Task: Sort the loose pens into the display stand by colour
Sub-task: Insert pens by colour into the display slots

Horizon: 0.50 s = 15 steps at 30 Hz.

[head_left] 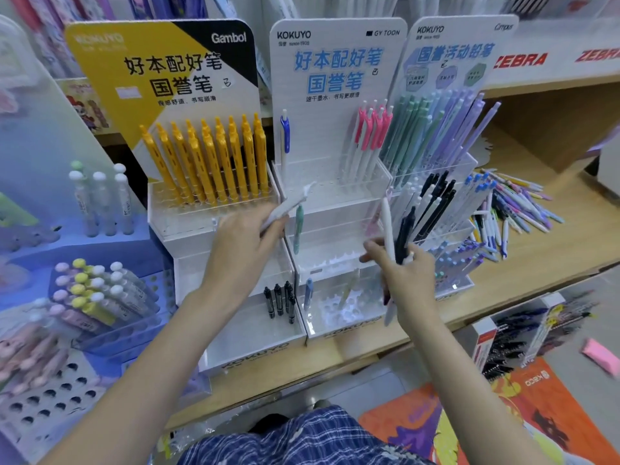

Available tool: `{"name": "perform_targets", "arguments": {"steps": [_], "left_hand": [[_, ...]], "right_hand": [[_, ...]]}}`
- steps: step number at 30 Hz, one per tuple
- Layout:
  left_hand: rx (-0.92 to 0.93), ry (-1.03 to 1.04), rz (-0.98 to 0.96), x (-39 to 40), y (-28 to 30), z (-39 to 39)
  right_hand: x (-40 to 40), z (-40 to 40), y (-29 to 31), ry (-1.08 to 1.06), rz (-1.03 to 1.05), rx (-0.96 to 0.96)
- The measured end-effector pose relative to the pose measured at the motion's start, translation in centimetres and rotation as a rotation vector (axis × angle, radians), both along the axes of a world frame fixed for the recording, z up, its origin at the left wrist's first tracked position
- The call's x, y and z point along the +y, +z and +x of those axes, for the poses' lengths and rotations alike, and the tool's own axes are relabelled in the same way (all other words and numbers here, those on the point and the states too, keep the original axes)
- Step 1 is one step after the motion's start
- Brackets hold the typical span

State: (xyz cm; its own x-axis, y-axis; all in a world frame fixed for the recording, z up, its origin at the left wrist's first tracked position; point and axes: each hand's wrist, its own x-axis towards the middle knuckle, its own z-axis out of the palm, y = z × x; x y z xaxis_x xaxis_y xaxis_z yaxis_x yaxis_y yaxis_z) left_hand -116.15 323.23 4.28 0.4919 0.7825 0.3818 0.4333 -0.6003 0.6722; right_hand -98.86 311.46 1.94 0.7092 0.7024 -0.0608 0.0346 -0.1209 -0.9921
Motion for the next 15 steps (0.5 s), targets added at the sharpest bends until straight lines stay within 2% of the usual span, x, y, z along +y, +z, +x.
{"name": "perform_targets", "arguments": {"steps": [1, 3, 6, 8, 10, 13, 15], "left_hand": [[0.017, -0.010, 0.020, 0.0, 0.1, -0.4], [0.085, -0.038, 0.034, 0.1, 0.6, -0.8], [0.244, -0.100, 0.058, -0.1, 1.4, -0.5], [0.247, -0.134, 0.014, -0.3, 1.7, -0.4], [0.089, -0.137, -0.177, -0.1, 2.0, -0.8], [-0.260, -0.098, -0.518, 0.2, 2.3, -1.9], [-0.312, -0.099, -0.600, 0.2, 2.2, -2.2]], "right_hand": [[0.3, -0.2, 1.4, 0.058, 0.047, 0.093], [1.3, -0.8, 3.7, 0.207, 0.111, 0.147], [2.7, -2.1, 5.4, 0.355, 0.145, 0.114], [3.4, -2.4, 5.7, 0.337, 0.132, 0.082], [3.5, -1.8, 5.7, 0.267, 0.123, 0.089], [3.1, -0.3, 5.8, 0.171, 0.122, 0.146], [2.9, 0.2, 5.6, 0.159, 0.116, 0.172]]}}
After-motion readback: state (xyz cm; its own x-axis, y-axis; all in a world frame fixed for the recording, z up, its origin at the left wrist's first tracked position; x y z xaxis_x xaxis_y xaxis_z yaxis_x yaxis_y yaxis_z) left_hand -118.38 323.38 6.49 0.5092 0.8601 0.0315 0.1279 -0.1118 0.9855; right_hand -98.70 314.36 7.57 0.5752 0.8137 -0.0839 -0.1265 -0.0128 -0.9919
